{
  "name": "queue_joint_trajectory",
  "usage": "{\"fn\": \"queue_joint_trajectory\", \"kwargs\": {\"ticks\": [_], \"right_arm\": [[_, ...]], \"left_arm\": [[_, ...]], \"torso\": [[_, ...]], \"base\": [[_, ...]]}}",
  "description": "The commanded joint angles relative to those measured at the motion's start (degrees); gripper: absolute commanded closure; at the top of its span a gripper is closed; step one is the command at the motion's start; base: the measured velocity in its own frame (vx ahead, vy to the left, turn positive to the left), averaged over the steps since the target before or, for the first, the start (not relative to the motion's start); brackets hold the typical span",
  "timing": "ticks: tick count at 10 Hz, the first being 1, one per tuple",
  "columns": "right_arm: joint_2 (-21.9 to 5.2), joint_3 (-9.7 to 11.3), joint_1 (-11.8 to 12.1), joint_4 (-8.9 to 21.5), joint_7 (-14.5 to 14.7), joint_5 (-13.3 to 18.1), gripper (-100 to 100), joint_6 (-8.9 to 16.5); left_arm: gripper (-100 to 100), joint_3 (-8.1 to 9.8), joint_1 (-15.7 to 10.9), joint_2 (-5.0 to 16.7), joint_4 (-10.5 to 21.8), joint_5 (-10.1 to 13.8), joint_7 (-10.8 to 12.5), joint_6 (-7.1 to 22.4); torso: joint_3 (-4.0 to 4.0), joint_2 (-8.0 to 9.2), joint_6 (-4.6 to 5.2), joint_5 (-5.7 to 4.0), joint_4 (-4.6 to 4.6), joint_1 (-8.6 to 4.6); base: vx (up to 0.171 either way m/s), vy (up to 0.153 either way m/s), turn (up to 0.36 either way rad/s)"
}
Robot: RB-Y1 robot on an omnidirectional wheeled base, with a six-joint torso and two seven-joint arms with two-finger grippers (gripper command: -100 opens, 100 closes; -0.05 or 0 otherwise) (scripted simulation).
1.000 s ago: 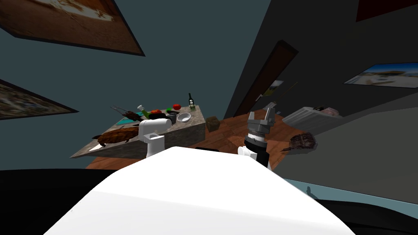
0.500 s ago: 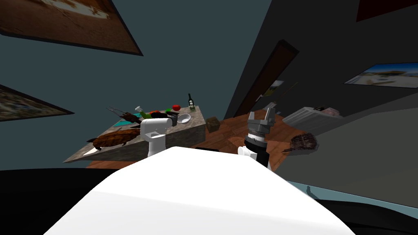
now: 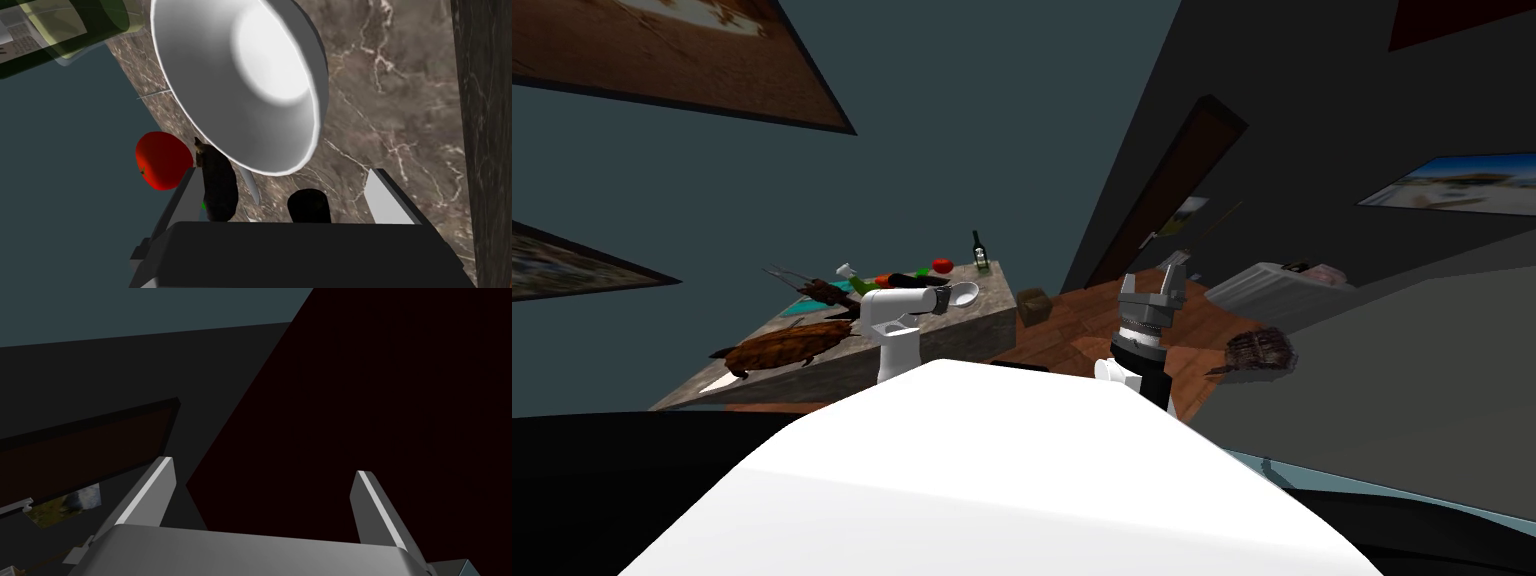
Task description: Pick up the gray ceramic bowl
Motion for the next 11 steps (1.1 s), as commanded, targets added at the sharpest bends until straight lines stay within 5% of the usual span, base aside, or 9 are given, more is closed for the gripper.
{"fn": "queue_joint_trajectory", "kwargs": {"ticks": [1,7,9,10,11], "right_arm": [[0.0,0.0,0.0,0.0,0.0,0.0,0,0.0],[0.0,0.0,0.0,0.0,0.0,0.0,0,0.0],[0.0,0.0,0.0,0.0,0.0,0.0,0,0.0],[0.0,0.0,0.0,0.0,0.0,0.0,0,0.0],[0.0,0.0,0.0,0.0,0.0,0.0,0,0.0]], "left_arm": [[-100,0.09,-0.2,0.2,0.1,0.3,-0.4,2.2],[-100,-0.96,-1.0,0.2,1.7,1.0,-2.6,11.1],[-100,-1.22,-0.9,0.1,1.3,0.9,-2.5,11.7],[0,-1.22,-0.9,0.1,1.3,0.9,-2.5,11.9],[-100,0.11,-1.7,1.3,4.2,1.5,-2.6,10.2]], "torso": [[0.0,0.0,0.0,0.0,0.0,0.0],[-0.07,-0.11,0.0,0.01,-0.03,0.04],[-0.03,-0.03,-0.01,0.0,-0.01,-0.02],[0.03,0.07,0.0,-0.01,0.01,-0.05],[0.07,0.14,0.0,-0.02,0.03,-0.09]], "base": [[0.042,0.018,-0.006],[0.061,0.024,-0.006],[0.035,0.015,-0.001],[0.0,0.0,0.0],[-0.029,-0.028,-0.139]]}}
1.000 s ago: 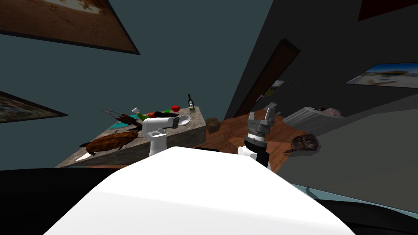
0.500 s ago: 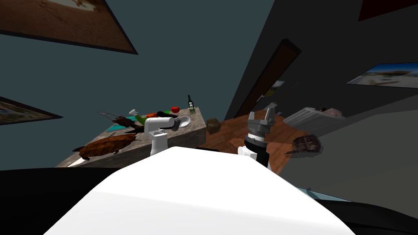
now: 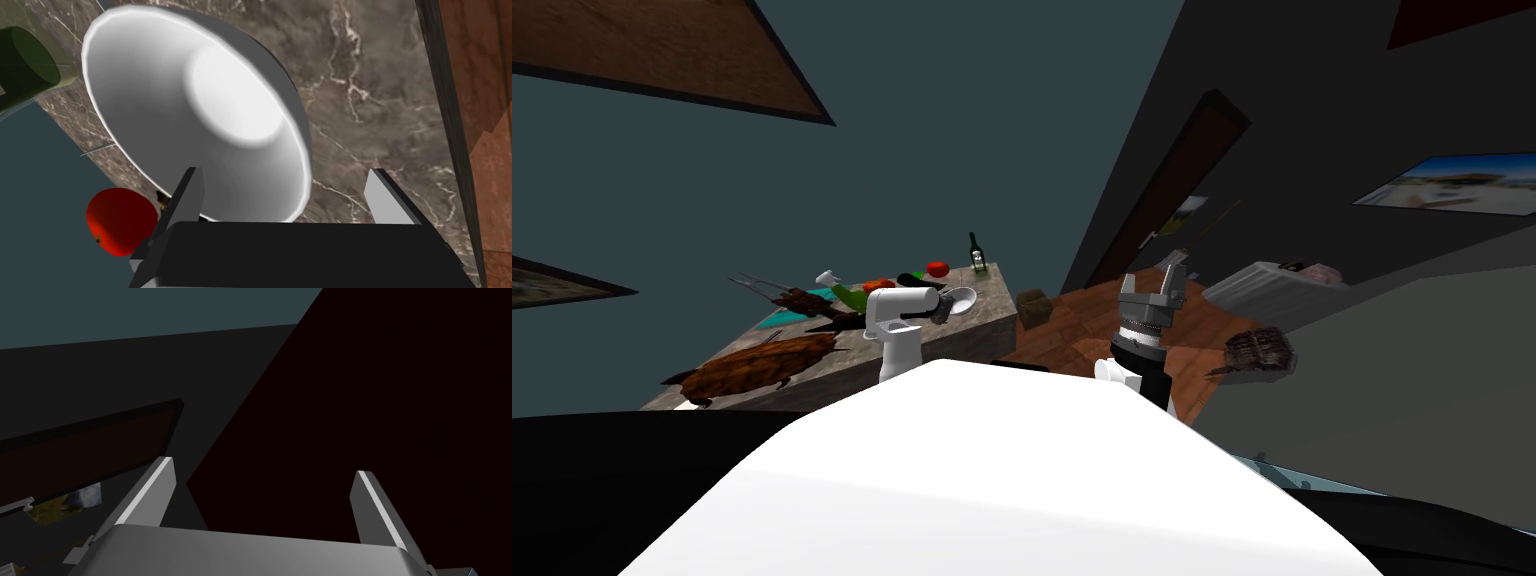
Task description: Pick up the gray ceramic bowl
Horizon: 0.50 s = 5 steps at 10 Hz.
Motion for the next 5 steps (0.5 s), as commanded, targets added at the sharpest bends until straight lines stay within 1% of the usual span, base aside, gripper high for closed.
{"fn": "queue_joint_trajectory", "kwargs": {"ticks": [1,5], "right_arm": [[0.0,0.0,0.0,0.0,0.0,0.0,0,0.0],[0.0,0.0,0.0,0.0,0.0,0.0,0,0.0]], "left_arm": [[-100,0.6,-0.7,0.6,1.6,0.2,0.0,-0.8],[-100,3.25,-2.2,2.9,7.5,1.5,-0.2,-4.1]], "torso": [[0.0,0.0,0.0,0.0,0.0,0.0],[0.07,0.12,-0.02,-0.01,0.03,-0.01]], "base": [[-0.045,-0.023,-0.069],[-0.046,-0.023,-0.08]]}}
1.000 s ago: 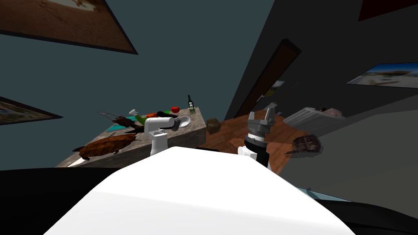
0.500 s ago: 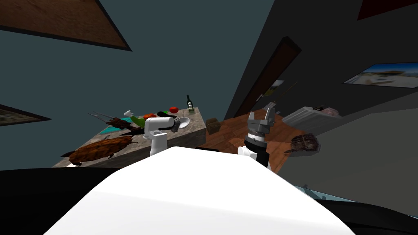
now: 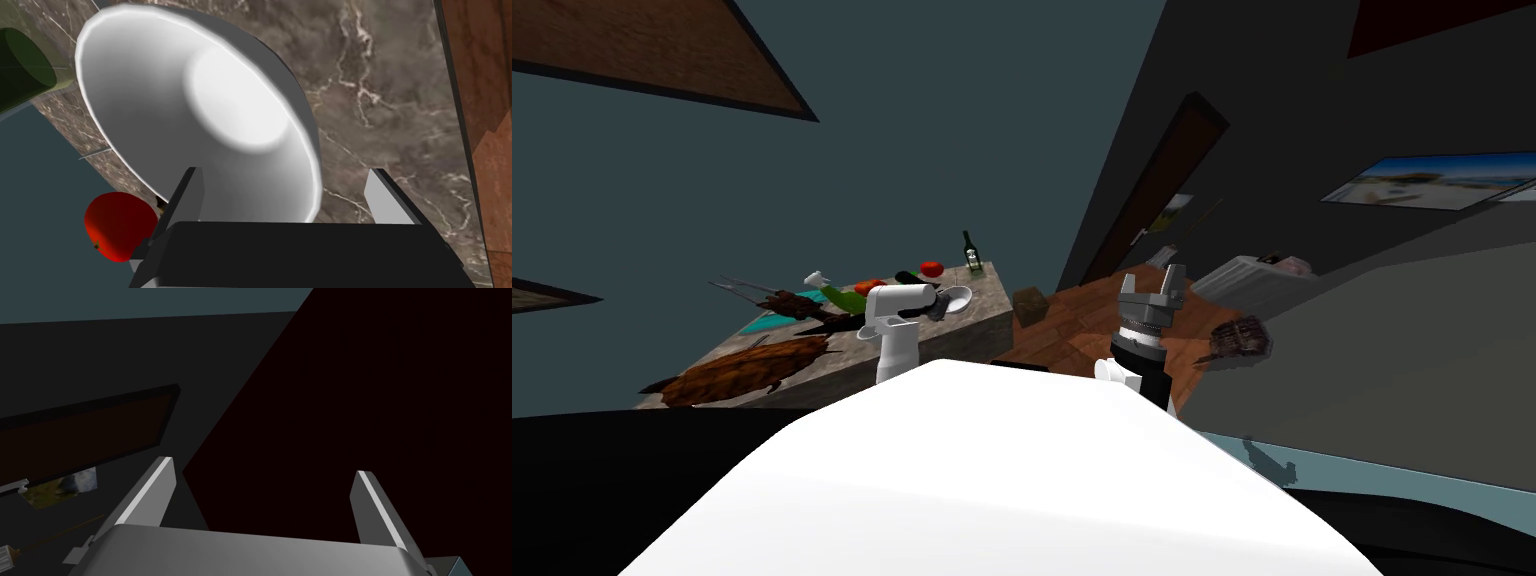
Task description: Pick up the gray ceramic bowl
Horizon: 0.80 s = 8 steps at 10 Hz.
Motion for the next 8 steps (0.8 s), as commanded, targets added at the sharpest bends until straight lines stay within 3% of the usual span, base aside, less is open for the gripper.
{"fn": "queue_joint_trajectory", "kwargs": {"ticks": [1,4,5,6,8], "right_arm": [[0.0,0.0,0.0,0.0,0.0,0.0,0,0.0],[0.0,0.0,0.0,0.0,0.0,0.0,0,0.0],[0.0,0.0,0.0,0.0,0.0,0.0,0,0.0],[0.0,0.0,0.0,0.0,0.0,0.0,0,0.0],[0.0,0.0,0.0,0.0,0.0,0.0,0,0.0]], "left_arm": [[-100,1.13,-0.2,0.8,2.2,0.6,-0.2,-1.6],[-100,3.12,-1.3,2.5,6.7,1.6,-0.3,-4.1],[-100,2.88,-0.9,2.3,5.6,1.5,-0.4,-3.5],[100,2.97,-0.9,2.3,5.8,1.6,-0.4,-3.8],[100,2.99,-0.8,2.3,5.8,1.6,-0.4,-3.7]], "torso": [[0.0,0.0,0.0,0.0,0.0,0.0],[0.0,0.0,-0.01,-0.01,0.0,-0.04],[0.0,0.01,-0.01,-0.01,0.0,-0.04],[-0.03,-0.06,-0.03,0.0,-0.01,0.02],[-0.1,-0.19,0.02,0.0,-0.02,0.07]], "base": [[-0.039,-0.031,-0.1],[-0.046,-0.039,-0.09],[-0.02,-0.016,-0.015],[0.0,0.0,0.0],[-0.003,-0.001,0.005]]}}
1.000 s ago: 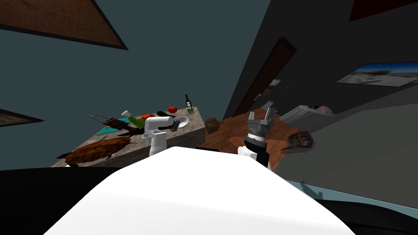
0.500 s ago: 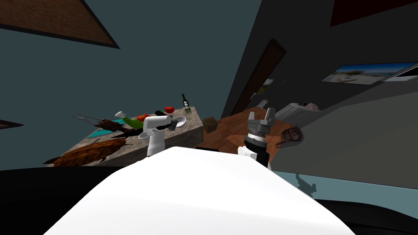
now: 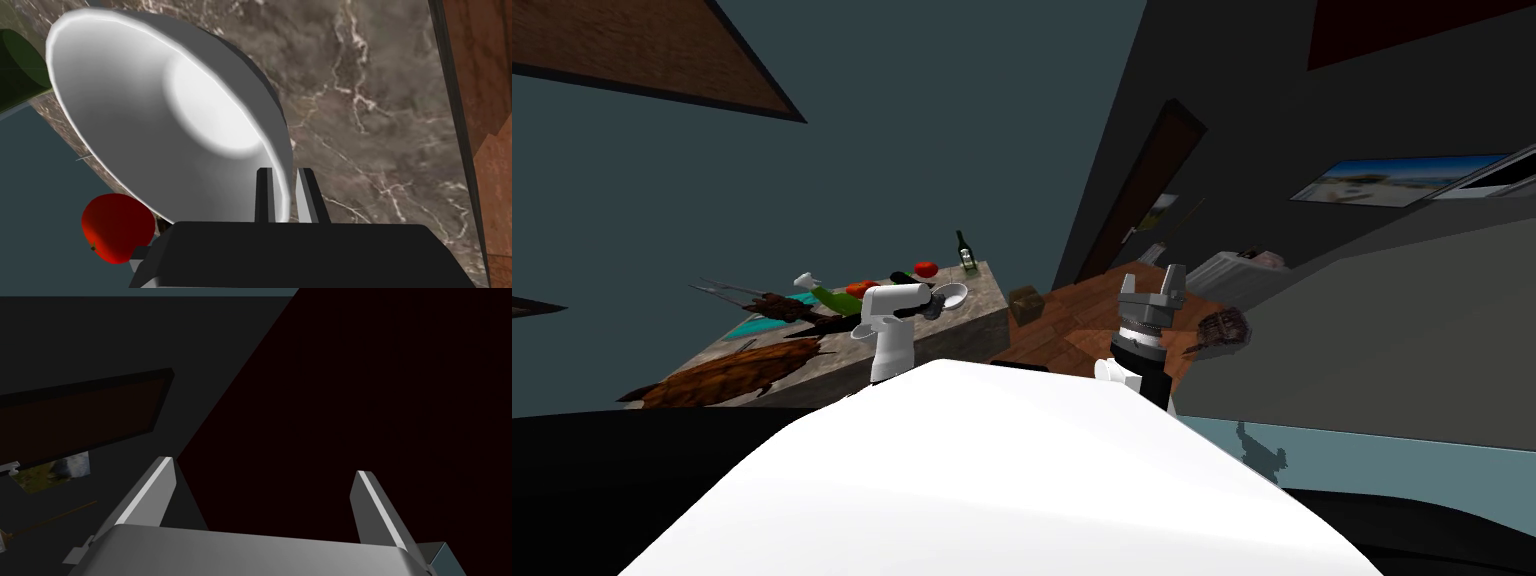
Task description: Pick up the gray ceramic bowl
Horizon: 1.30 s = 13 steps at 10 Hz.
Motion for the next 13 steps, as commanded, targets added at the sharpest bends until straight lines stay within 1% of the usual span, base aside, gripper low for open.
{"fn": "queue_joint_trajectory", "kwargs": {"ticks": [1,2,3,4,12,13], "right_arm": [[0.0,0.0,0.0,0.0,0.0,0.0,0,0.0],[0.0,0.0,0.0,0.0,0.0,0.0,0,0.0],[0.0,0.0,0.0,0.0,0.0,0.0,0,0.0],[0.0,0.0,0.0,0.0,0.0,0.0,0,0.0],[0.0,0.0,0.0,0.0,0.0,0.0,0,0.0],[0.0,0.0,0.0,0.0,0.0,0.0,0,0.0]], "left_arm": [[100,0.0,0.0,0.0,0.0,0.0,0.0,0.0],[100,0.0,0.0,0.0,0.0,0.0,0.0,0.0],[0,0.0,0.0,0.0,0.0,0.0,0.0,0.0],[100,-1.18,0.3,-0.9,-2.1,-0.7,0.2,1.2],[100,-6.5,3.3,-5.5,-14.0,-3.3,0.6,8.0],[100,-6.07,3.2,-5.1,-13.1,-3.0,0.5,7.4]], "torso": [[0.0,0.0,0.0,0.0,0.0,0.0],[0.01,0.01,0.01,-0.01,0.02,0.0],[0.02,0.02,0.01,-0.02,0.03,-0.01],[0.03,0.02,0.01,-0.02,0.03,-0.02],[0.01,-0.07,-0.02,-0.07,0.07,-0.02],[0.01,-0.07,-0.02,-0.08,0.08,-0.01]], "base": [[0.0,0.0,0.0],[0.0,0.0,0.0],[0.0,0.0,0.0],[0.026,0.026,0.127],[0.052,0.033,0.096],[0.022,0.009,0.012]]}}
